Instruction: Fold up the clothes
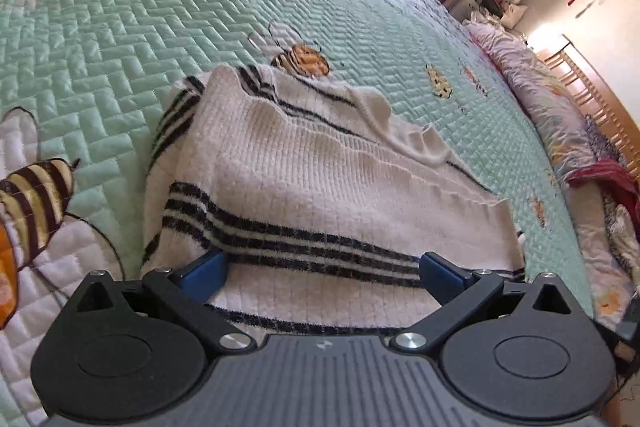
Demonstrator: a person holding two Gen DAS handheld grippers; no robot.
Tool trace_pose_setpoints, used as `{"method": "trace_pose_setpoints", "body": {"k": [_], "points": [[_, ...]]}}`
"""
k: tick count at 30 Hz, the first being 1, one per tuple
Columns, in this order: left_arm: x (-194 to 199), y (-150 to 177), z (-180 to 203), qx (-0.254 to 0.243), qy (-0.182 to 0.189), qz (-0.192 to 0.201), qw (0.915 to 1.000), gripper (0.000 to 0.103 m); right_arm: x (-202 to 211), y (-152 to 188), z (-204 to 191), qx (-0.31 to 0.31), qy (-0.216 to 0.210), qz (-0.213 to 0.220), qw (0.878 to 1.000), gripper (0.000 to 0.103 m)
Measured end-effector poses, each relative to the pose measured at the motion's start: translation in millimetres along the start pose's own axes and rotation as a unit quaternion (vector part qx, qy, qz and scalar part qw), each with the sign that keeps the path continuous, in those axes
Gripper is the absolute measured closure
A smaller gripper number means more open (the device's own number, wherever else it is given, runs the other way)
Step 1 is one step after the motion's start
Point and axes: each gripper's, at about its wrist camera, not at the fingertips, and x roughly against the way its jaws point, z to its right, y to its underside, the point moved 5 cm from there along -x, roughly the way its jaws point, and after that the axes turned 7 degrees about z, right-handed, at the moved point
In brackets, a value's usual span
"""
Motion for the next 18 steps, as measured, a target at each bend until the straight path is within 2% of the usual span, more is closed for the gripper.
{"method": "trace_pose_setpoints", "body": {"k": [2,4,6,8,10,13,16,18], "points": [[17,4,8,-0.023,-0.009,0.004,0.9997,0.001,17,-3,-14,0.034,0.009,0.016,0.999,0.081],[32,13,15,-0.039,0.002,0.001,0.9992,0.001,34,-1,-28,0.037,-0.024,0.022,0.999,0.073],[41,22,16,-0.043,0.016,-0.005,0.999,0.001,40,7,-40,0.034,-0.054,0.008,0.998,0.065],[38,28,6,-0.024,0.019,-0.014,0.9994,0.001,34,25,-38,0.03,-0.051,-0.021,0.998,0.058],[36,34,-3,-0.006,0.023,-0.022,0.9995,0.001,21,42,-29,0.023,-0.032,-0.048,0.998,0.058],[32,43,-18,0.022,0.028,-0.035,0.9987,0.001,23,46,-28,0.035,-0.031,-0.034,0.998,0.058],[45,33,-22,0.038,0.051,-0.01,0.998,0.002,23,42,-30,0.038,-0.021,-0.041,0.998,0.058],[58,23,-26,0.044,0.064,0.02,0.9968,0.001,24,38,-34,0.027,-0.021,-0.04,0.999,0.058]]}}
